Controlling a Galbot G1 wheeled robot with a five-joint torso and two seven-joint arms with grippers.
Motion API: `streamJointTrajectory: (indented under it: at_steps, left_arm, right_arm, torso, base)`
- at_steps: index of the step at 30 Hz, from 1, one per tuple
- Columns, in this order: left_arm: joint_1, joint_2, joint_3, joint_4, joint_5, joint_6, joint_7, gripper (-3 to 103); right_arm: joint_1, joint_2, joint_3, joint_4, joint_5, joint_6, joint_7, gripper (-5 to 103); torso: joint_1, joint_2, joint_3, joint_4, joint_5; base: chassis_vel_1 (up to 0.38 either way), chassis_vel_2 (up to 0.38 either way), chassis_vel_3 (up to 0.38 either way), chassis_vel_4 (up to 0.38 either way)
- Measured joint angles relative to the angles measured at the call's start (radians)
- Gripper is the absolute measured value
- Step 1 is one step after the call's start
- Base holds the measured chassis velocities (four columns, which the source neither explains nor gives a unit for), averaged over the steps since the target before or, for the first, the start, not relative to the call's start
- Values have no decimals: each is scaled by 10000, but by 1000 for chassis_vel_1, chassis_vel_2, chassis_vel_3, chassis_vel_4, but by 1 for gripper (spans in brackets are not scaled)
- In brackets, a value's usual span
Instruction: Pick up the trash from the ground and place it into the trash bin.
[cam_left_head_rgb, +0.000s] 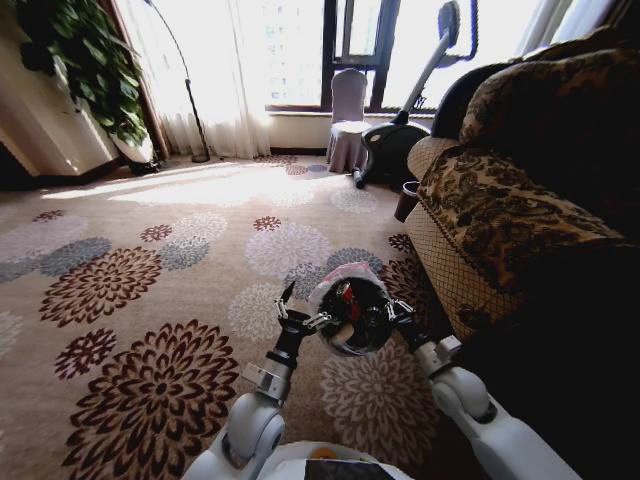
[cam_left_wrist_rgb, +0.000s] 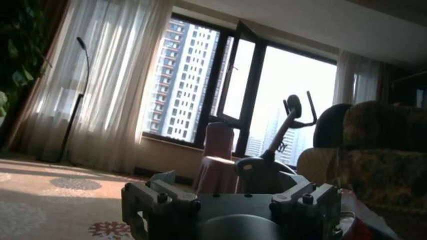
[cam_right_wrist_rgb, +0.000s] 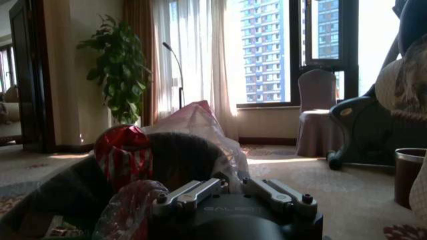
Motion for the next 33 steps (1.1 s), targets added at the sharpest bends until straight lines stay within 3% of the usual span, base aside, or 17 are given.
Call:
streamJointTrajectory:
  at_steps: [2, 10, 12, 20, 33]
  left_arm:
    - [392, -185, -494, -130, -82, 58, -389, 100]
    - [1003, -654, -1679, -183, -477, 224, -793, 100]
    - [1021, -783, -1639, 29, -479, 370, -1046, 100]
    - [955, -1198, -1464, 266, -440, 412, -1132, 100]
    - [972, -1082, -1419, 283, -445, 112, -1060, 100]
  right_arm:
    - [-144, 223, 260, 204, -117, -35, -1, 0]
    - [-1197, 717, 1136, 749, -639, 235, -1, 0]
    - [-1520, 796, 1449, 841, -719, 409, -3, 0]
    - [-2109, 738, 2097, 1103, -678, 513, 2, 0]
    - [-2556, 864, 2185, 1365, -766, 561, -5, 0]
  torso:
    - [0, 0, -1, 1, 5]
    - [0, 0, -1, -3, 6]
    - [0, 0, -1, -2, 0]
    - [2, 0, 0, -2, 2]
    - [0, -1, -1, -1, 3]
  base:
    - [0, 0, 0, 0]
    - [0, 0, 0, 0]
    - [19, -18, -20, 26]
    - [107, -105, -104, 115]
    - [261, -264, -267, 269]
